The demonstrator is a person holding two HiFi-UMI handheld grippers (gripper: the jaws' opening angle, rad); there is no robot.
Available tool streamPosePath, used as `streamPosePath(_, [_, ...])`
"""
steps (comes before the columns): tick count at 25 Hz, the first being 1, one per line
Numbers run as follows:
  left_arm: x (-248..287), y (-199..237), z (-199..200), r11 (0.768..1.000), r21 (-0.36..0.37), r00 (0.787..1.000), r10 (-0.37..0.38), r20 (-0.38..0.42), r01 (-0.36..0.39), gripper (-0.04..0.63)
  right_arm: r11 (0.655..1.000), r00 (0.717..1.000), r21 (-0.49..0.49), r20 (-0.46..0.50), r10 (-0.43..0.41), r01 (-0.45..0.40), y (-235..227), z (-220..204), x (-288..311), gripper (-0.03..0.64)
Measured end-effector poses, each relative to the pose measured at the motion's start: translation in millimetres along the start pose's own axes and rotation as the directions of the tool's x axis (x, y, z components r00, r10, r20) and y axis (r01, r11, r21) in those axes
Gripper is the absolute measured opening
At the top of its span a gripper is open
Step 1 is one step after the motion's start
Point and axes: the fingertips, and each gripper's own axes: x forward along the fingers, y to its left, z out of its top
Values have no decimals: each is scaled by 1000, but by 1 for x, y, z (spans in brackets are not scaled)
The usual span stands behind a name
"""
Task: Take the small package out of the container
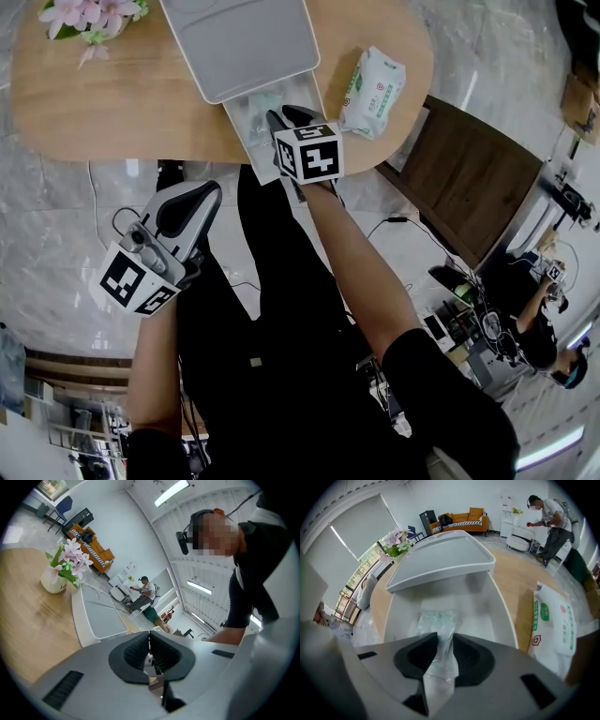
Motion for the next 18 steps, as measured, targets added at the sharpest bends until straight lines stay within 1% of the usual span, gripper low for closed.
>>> streamPosePath(4, [0,2,-1,1000,-4,1000,-7,3,7,18,1000,1000,-21,8,10,-10,1,2,2,112])
streamPosePath(8, [0,3,-1,1000,-11,1000,-6,10,6,18,998,999,-32,3,49,-48,2,1,2,104])
streamPosePath(12, [1,-2,1,1000,-4,1000,-16,6,16,18,997,998,-25,11,68,-68,3,4,-2,70])
streamPosePath(14, [-1,-4,2,1000,0,1000,-16,4,16,18,997,997,-41,25,68,-67,4,6,-6,18])
streamPosePath(18, [-6,-7,11,1000,15,1000,-11,10,11,18,994,995,-73,53,80,-76,6,7,-20,15])
